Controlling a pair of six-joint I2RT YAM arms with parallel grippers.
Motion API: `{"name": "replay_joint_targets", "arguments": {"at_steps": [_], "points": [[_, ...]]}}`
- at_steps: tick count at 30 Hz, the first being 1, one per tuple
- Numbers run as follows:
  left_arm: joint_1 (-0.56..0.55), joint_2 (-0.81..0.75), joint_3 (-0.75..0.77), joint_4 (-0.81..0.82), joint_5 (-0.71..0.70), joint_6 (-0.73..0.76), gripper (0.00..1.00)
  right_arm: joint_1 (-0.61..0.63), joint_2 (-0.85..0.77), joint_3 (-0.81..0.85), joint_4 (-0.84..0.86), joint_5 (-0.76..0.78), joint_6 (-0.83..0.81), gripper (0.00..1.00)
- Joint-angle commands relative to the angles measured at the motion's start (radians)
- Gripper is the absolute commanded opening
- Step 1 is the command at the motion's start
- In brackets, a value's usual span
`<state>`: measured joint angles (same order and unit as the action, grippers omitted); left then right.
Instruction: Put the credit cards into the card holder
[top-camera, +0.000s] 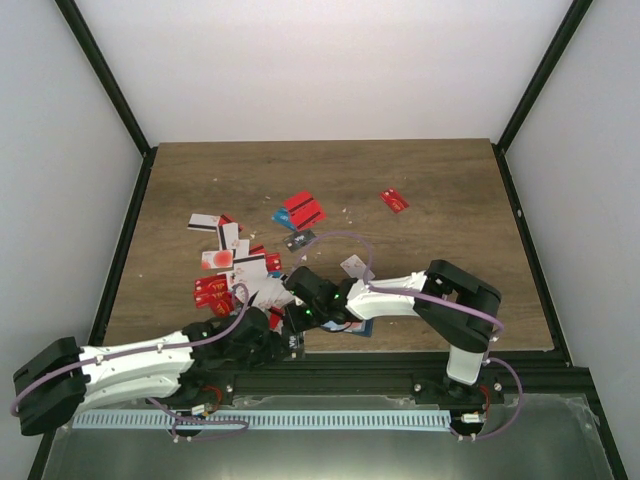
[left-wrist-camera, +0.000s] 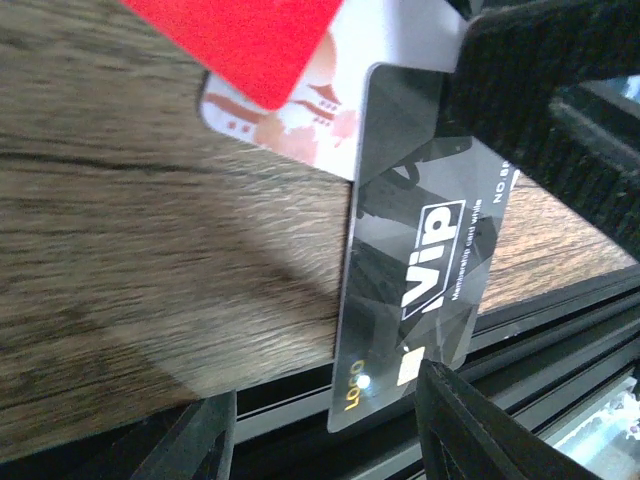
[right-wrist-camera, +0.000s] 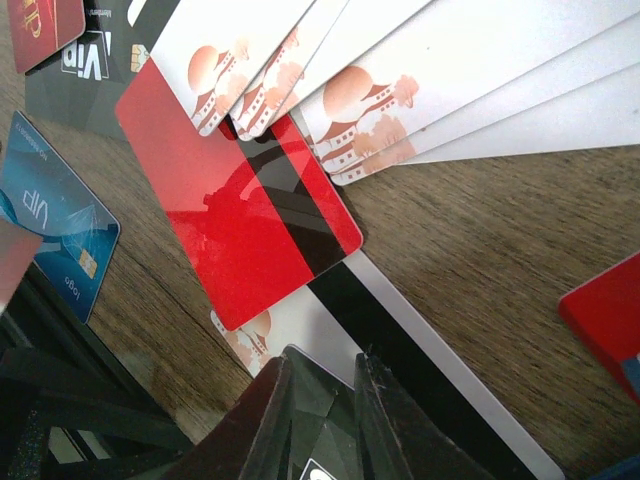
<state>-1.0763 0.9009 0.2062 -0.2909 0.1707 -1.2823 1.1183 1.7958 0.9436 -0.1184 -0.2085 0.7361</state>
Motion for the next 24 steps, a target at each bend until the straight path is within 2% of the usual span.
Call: {"name": "replay_joint_targets", "arguments": {"at_steps": [1,8,15,18,24], "points": [[-0.005,0.060,-0.028,0.110,0.011,0.011,0.52,0.013,0.015,-0.028,-0.049,0.009,0.006,0.20],[-0.004,0.162,-0.047,0.207,0.004,0.015,0.51,0.012,0.016,-0.032,-0.047,0.006,0.008,0.20],[-0.005,0.184,-0.064,0.254,-0.043,0.009,0.47,0.014,0.016,-0.040,-0.045,0.001,0.010,0.20],[-0.005,0.172,-0.087,0.272,-0.066,0.008,0.41,0.014,0.015,-0.041,-0.044,0.000,0.011,0.20],[-0.006,0.154,-0.099,0.286,-0.099,0.006,0.18,0.014,0.013,-0.046,-0.041,-0.003,0.011,0.20]]}}
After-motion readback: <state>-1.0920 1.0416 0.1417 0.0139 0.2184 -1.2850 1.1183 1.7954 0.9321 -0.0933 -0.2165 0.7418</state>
